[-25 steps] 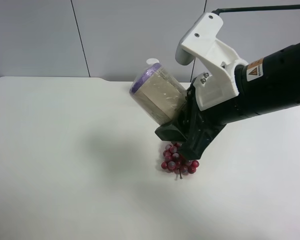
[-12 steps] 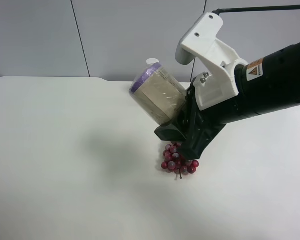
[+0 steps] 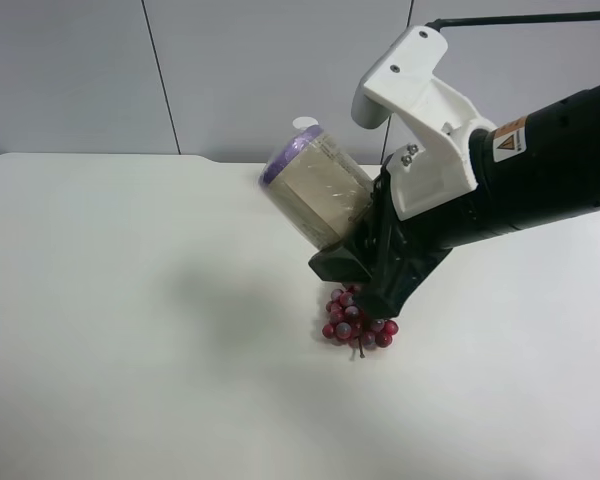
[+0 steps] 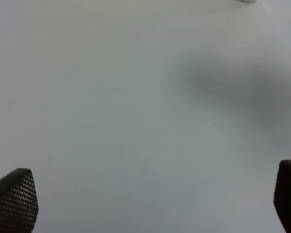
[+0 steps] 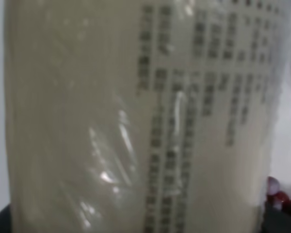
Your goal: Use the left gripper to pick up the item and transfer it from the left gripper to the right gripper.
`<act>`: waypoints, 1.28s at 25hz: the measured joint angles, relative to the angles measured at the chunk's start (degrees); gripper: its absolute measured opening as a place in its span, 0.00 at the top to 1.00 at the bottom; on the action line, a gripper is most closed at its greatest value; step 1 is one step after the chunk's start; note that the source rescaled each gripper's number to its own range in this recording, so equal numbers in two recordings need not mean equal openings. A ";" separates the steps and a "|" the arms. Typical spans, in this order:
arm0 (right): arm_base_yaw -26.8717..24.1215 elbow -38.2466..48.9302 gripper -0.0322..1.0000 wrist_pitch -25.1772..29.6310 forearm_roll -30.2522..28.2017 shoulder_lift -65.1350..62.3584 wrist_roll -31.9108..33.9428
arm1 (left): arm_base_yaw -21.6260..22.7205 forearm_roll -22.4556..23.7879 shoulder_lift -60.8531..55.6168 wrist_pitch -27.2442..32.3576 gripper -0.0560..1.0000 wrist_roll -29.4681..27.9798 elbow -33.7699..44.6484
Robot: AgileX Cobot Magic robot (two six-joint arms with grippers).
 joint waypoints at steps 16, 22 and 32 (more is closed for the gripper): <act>-13.57 -8.43 0.97 20.55 -13.95 0.05 26.97 | 0.00 0.00 0.00 -0.05 0.00 -0.17 0.00; -28.46 -7.93 0.97 25.72 -7.38 0.05 18.51 | 0.00 0.04 0.00 -0.05 0.00 -0.17 0.00; -38.09 1.18 0.97 20.53 -3.10 7.81 12.73 | 0.00 0.04 0.00 -0.05 0.00 -0.17 0.00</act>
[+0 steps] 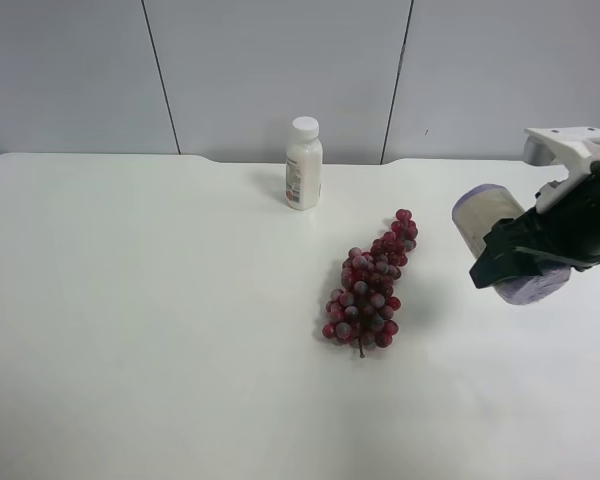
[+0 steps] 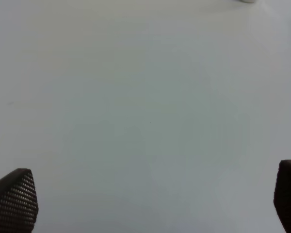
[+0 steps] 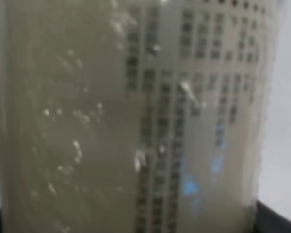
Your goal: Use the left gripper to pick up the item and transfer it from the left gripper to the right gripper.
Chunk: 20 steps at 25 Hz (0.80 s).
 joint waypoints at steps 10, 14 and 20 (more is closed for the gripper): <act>-0.05 0.02 0.97 -8.37 -8.14 13.70 6.37 | 0.00 0.00 0.00 0.00 0.00 0.00 0.00; -0.05 0.02 0.97 -11.02 -8.54 17.80 6.37 | 0.00 0.00 0.00 0.00 0.00 0.00 0.00; -0.05 0.02 0.97 -13.33 -8.54 19.98 6.41 | 0.00 0.00 0.00 0.00 0.00 0.00 0.00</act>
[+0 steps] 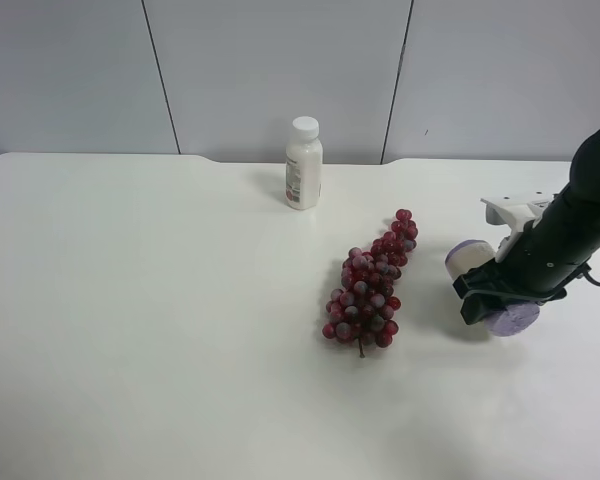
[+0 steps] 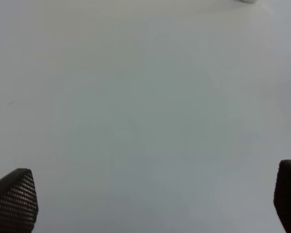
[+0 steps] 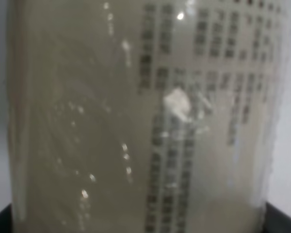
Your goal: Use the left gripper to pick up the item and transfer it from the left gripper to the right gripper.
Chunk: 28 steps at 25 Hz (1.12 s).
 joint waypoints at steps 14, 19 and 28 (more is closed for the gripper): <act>0.00 0.00 0.11 -1.04 0.62 0.07 1.21 | 0.00 0.00 0.00 0.00 0.00 0.00 0.00; 0.00 0.00 0.01 -1.18 0.62 0.07 1.44 | 0.00 0.00 0.00 0.00 0.00 0.00 0.00; 0.00 -2.64 0.01 4.79 -1.14 -2.77 1.50 | 0.00 0.00 0.00 0.00 0.00 0.00 0.00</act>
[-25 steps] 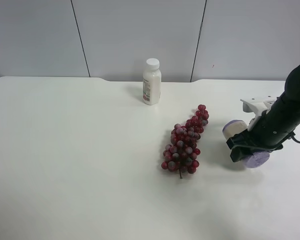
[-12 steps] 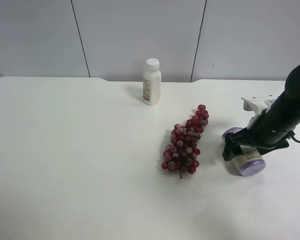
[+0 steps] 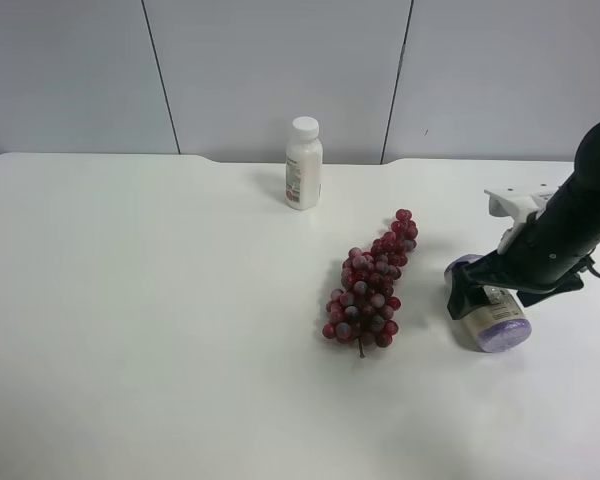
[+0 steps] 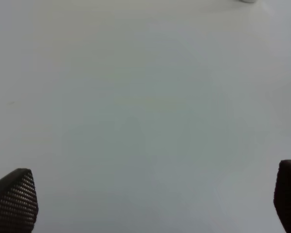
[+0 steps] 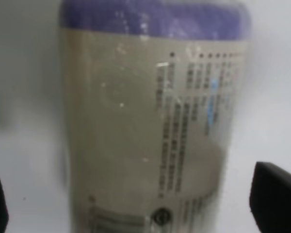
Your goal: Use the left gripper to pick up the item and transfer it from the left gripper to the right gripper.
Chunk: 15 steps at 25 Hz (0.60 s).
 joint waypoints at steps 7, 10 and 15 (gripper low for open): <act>0.00 -8.31 0.00 15.98 -3.13 -10.63 3.69 | 0.00 0.00 0.00 0.00 0.00 0.00 0.00; 0.00 -8.99 0.01 20.77 -3.24 -17.70 4.55 | 0.00 0.00 0.00 0.00 0.00 0.00 0.00; 0.00 -9.00 0.01 28.98 -3.24 -31.48 6.33 | 0.00 0.00 0.00 0.00 0.00 0.00 0.00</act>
